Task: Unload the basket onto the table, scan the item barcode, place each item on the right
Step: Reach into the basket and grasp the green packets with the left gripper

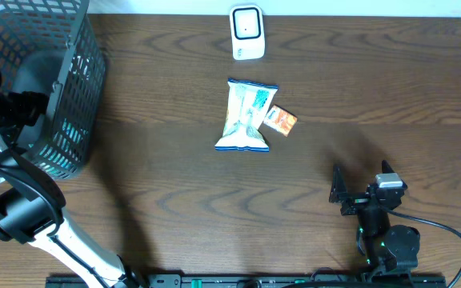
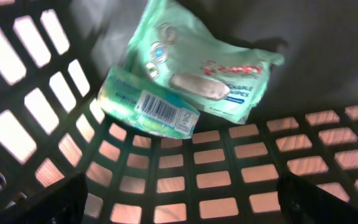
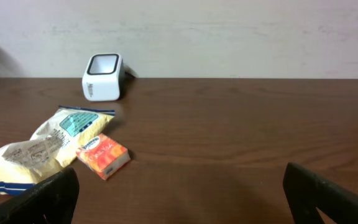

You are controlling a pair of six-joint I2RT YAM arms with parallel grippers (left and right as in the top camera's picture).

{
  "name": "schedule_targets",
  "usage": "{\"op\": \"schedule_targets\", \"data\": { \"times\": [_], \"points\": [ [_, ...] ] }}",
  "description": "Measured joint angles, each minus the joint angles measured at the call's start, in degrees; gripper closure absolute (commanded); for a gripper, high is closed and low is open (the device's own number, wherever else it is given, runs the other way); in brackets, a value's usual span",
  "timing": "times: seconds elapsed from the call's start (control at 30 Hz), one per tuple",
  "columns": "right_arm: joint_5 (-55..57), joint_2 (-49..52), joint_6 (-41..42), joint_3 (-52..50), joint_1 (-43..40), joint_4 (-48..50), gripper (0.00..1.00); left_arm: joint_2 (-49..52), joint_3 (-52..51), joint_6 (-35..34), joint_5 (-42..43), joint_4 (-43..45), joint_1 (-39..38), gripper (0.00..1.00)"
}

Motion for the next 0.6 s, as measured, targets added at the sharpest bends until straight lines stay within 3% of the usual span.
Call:
{"op": "schedule_targets", "data": {
  "times": [0.17,0.6],
  "points": [
    [0.00,0.00,-0.02,0.00,0.00,0.00,0.01,0.00,-1.95,-8.85,-0.87,2.89,-0.20,0.04],
    [0.00,0.00,-0.02,0.00,0.00,0.00,0.01,0.00,-14.71,-19.56,-5.01,14.03,-1.29,0.04]
  ]
}}
